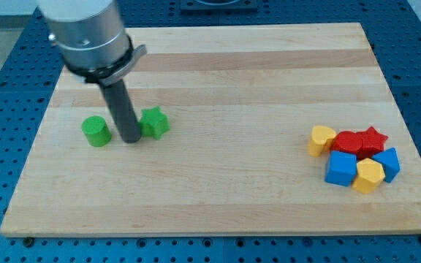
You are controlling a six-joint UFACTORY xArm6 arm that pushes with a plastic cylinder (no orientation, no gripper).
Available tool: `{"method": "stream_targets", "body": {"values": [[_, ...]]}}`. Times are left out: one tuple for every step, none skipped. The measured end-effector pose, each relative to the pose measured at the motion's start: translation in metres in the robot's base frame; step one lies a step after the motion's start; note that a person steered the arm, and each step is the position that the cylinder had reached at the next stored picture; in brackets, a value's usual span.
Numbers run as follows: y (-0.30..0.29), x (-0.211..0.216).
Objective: Place the green blocks at the center of the board
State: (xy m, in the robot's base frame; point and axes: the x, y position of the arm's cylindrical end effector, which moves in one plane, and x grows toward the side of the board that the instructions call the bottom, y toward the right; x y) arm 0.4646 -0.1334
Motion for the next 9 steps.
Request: {"method": "stream_targets", "body": {"values": [[0.030, -0.022], [0.067, -0.039], [0.097, -0.044], [0.098, -0.024], [0.095, 0.013], [0.057, 0.049], [-0.017, 0.065], [-0.085, 0.062], [-0.110, 0.034]]}}
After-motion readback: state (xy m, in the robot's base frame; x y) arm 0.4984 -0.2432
